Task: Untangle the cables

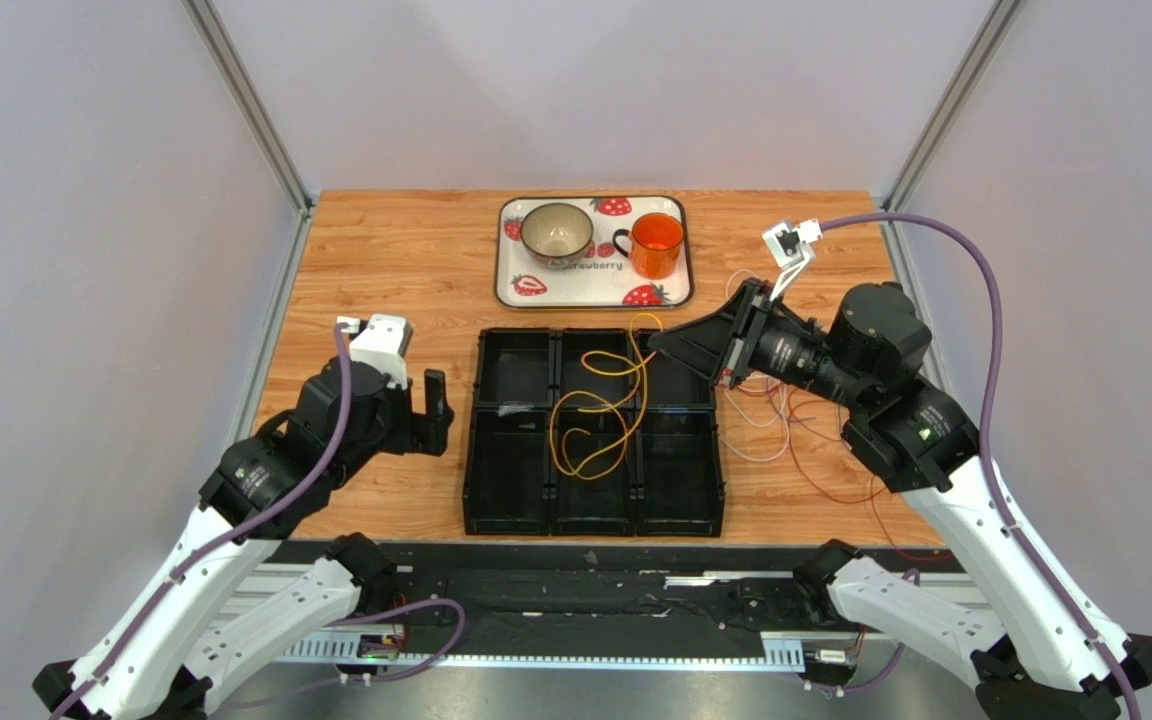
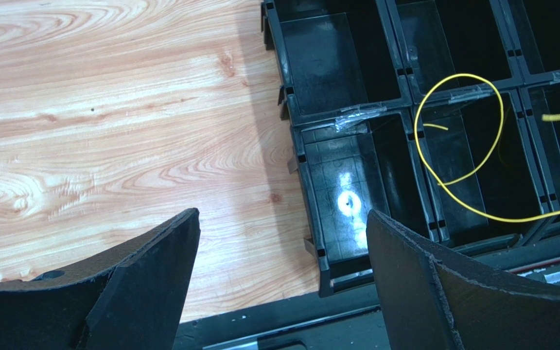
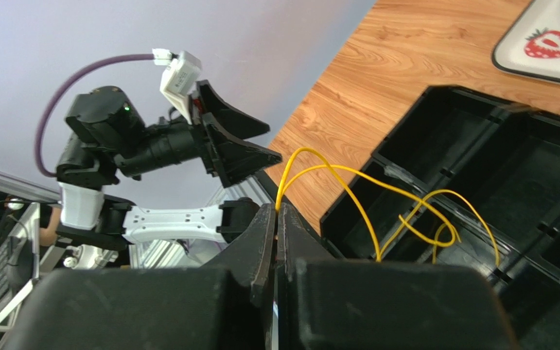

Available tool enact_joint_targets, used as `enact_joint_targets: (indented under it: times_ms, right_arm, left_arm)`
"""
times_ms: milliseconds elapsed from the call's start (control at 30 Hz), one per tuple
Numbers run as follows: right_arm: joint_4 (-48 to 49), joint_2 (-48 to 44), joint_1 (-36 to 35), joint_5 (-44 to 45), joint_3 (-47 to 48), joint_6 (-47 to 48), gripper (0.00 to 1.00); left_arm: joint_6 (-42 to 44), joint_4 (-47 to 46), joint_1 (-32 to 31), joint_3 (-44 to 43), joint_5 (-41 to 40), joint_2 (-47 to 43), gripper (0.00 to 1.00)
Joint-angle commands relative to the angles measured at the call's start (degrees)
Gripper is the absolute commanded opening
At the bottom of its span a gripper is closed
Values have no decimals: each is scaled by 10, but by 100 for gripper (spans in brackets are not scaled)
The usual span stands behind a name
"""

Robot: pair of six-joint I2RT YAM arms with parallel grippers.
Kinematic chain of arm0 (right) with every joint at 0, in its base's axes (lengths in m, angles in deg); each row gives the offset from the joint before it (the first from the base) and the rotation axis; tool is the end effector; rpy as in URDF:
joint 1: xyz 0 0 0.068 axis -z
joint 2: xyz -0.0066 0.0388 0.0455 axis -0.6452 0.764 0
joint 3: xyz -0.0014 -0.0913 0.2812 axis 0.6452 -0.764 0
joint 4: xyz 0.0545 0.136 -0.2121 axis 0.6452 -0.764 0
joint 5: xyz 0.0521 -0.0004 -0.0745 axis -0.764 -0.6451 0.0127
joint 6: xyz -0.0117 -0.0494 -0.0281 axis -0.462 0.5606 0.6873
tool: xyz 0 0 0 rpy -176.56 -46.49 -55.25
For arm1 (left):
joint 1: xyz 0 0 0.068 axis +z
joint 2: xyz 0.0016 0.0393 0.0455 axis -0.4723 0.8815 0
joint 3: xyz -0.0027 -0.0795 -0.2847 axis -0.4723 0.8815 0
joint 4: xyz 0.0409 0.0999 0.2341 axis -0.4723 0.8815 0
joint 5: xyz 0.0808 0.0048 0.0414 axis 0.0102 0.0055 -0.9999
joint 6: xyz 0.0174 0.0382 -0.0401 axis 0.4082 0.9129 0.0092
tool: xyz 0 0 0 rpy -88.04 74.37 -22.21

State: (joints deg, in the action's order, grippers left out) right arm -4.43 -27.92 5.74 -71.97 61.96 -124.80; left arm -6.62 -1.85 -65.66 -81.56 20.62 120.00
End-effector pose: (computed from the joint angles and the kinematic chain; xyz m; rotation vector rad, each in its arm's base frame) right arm 0.1209 0.1044 0.4526 -0.2967 1.8123 1.3064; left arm 0.0838 -0.0489 0.3554 0.1305 2.1743 -0.2647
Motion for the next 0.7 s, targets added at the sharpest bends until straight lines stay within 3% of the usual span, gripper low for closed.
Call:
enact_joint_targets:
  times_ms: [0,167,667]
  right_arm:
    - [-62,-21,-2,22,23,45,0]
    - [-173,-38,-2,46,71,69,0]
    - [-244,-69,-4,82,90,110,0]
  left_arm:
    - [-9,-8,-1,-2,-12,-5,92]
    - [-8,-9,-1,-2,-10,-5,92]
    - [-9,-8,-1,-1,-11,-8,92]
